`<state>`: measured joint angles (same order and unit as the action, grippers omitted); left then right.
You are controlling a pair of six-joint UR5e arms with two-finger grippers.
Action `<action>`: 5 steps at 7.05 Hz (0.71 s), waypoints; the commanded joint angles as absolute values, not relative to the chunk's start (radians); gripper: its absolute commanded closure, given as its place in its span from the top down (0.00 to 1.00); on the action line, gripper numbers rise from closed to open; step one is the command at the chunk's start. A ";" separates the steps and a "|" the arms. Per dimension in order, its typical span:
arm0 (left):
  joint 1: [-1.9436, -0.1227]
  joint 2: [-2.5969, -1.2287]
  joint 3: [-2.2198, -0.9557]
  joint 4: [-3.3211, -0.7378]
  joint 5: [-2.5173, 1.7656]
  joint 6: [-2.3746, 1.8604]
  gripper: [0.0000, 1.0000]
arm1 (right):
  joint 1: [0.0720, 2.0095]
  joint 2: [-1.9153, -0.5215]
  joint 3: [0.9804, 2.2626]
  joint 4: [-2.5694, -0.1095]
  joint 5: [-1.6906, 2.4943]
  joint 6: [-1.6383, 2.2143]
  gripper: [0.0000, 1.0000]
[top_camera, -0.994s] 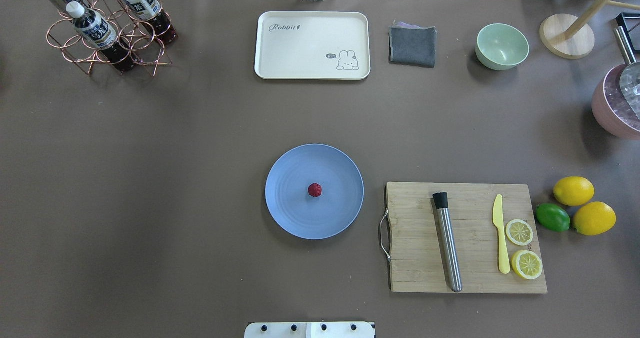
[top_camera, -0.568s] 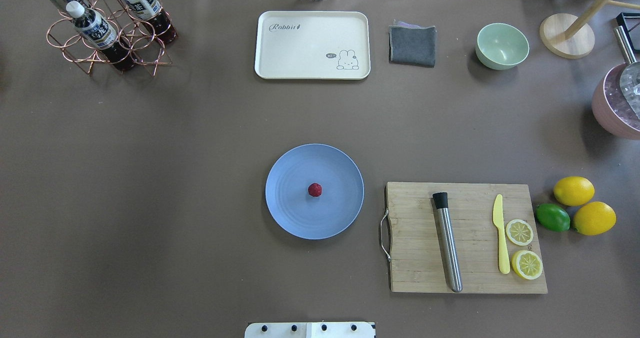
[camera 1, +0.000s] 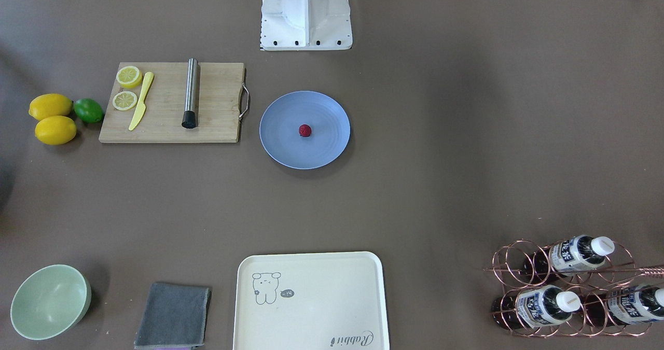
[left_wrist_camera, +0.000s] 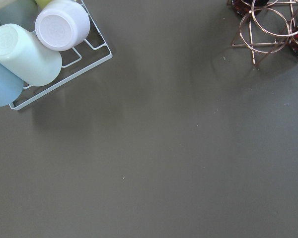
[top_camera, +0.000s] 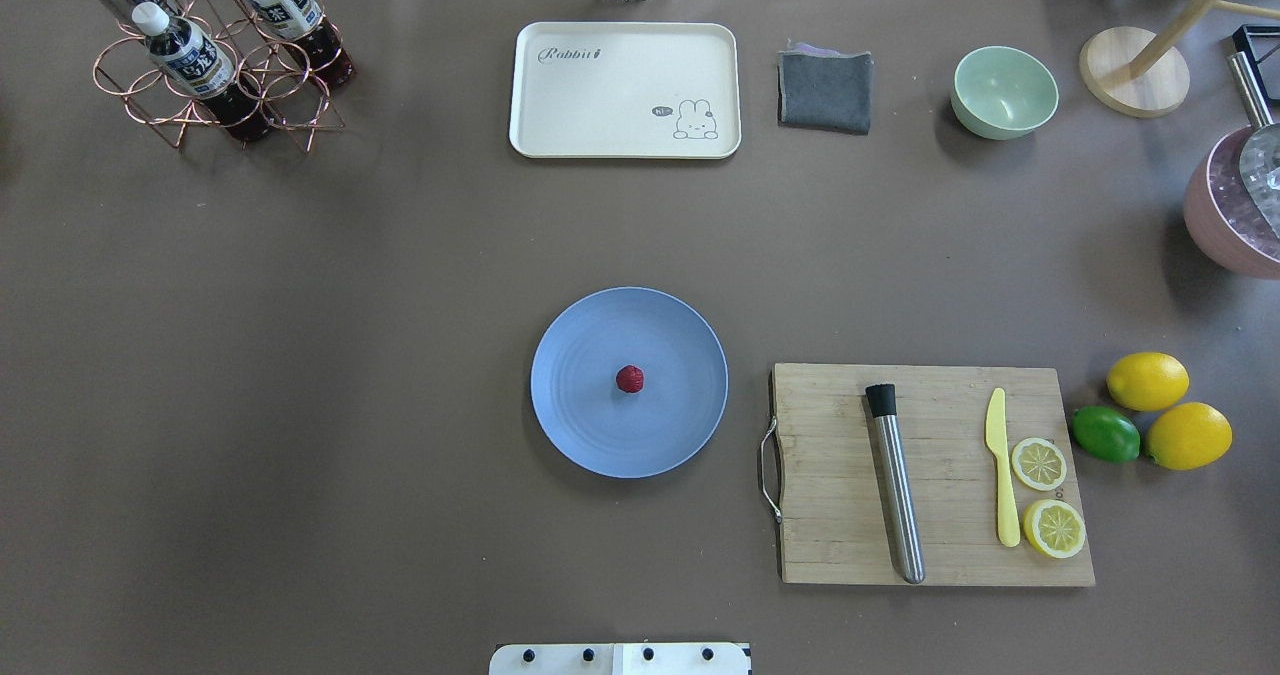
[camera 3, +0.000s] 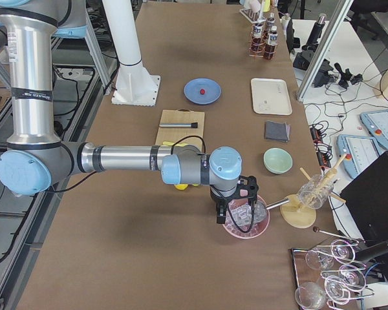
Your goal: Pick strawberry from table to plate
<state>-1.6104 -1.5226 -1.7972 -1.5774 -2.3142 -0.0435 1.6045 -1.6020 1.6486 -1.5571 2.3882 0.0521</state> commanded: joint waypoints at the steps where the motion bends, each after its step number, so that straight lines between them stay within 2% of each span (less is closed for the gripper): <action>1: -1.611 -1.508 -1.753 -1.624 -2.313 -0.044 0.98 | 1.605 -1.605 1.649 -1.552 2.390 0.052 1.00; 5: -1.612 -1.508 -1.755 -1.624 -2.312 -0.044 0.98 | 1.605 -1.606 1.647 -1.552 2.422 0.052 1.00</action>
<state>-1.6112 -1.5075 -1.7549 -1.6241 -2.3125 -0.0445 1.6034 -1.6038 1.6476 -1.5537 2.4064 0.0527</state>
